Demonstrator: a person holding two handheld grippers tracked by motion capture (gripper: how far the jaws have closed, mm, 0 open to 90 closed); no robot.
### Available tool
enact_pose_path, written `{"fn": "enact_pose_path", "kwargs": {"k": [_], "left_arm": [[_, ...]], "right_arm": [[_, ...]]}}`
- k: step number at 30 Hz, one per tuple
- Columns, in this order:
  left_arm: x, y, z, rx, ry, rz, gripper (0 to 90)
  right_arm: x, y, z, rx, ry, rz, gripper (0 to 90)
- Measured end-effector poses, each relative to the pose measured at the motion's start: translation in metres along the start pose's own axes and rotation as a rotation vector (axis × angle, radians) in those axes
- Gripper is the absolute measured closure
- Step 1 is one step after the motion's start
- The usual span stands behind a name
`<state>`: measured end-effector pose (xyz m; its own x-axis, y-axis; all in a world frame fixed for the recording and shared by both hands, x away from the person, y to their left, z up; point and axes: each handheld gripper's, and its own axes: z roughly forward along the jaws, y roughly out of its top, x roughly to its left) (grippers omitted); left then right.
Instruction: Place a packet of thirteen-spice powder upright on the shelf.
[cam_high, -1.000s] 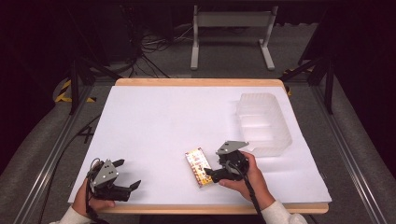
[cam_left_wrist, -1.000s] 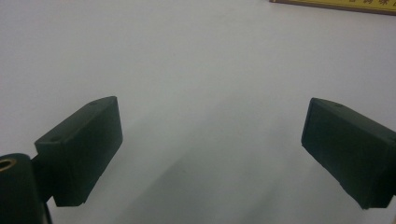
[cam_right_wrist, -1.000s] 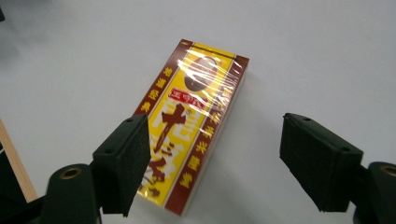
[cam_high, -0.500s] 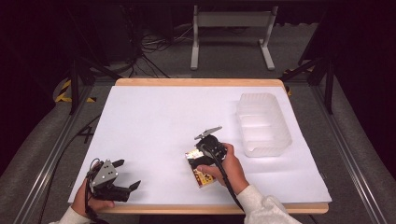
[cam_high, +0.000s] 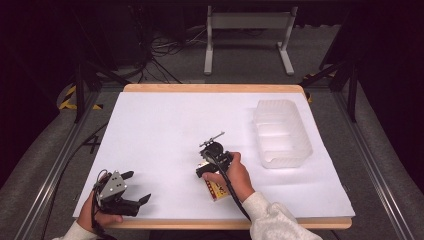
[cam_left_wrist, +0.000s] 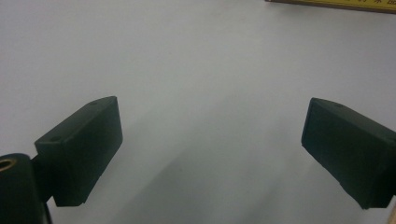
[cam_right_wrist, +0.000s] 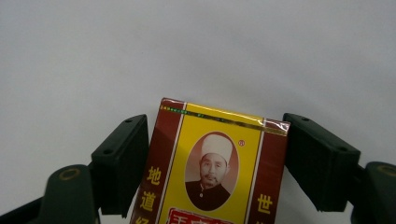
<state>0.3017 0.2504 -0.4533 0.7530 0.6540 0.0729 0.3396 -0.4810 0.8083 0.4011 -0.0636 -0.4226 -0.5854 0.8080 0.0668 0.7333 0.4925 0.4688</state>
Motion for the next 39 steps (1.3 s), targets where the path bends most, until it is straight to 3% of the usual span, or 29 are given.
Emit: {"fn": "enact_pose_path", "kwargs": {"k": [26, 32, 39], "left_arm": [[0.0, -0.001, 0.0, 0.001, 0.006, -0.006, 6.0], [0.0, -0.001, 0.0, -0.001, 0.007, -0.007, 6.0], [0.0, 0.0, 0.0, 0.001, 0.009, -0.007, 6.0]], "right_arm": [[0.009, 0.005, 0.004, 0.03, -0.073, -0.053, 31.4], [0.011, 0.004, -0.007, -0.027, -0.085, -0.068, 32.1], [0.002, -0.001, -0.034, -0.131, -0.077, -0.067, 32.4]]}}
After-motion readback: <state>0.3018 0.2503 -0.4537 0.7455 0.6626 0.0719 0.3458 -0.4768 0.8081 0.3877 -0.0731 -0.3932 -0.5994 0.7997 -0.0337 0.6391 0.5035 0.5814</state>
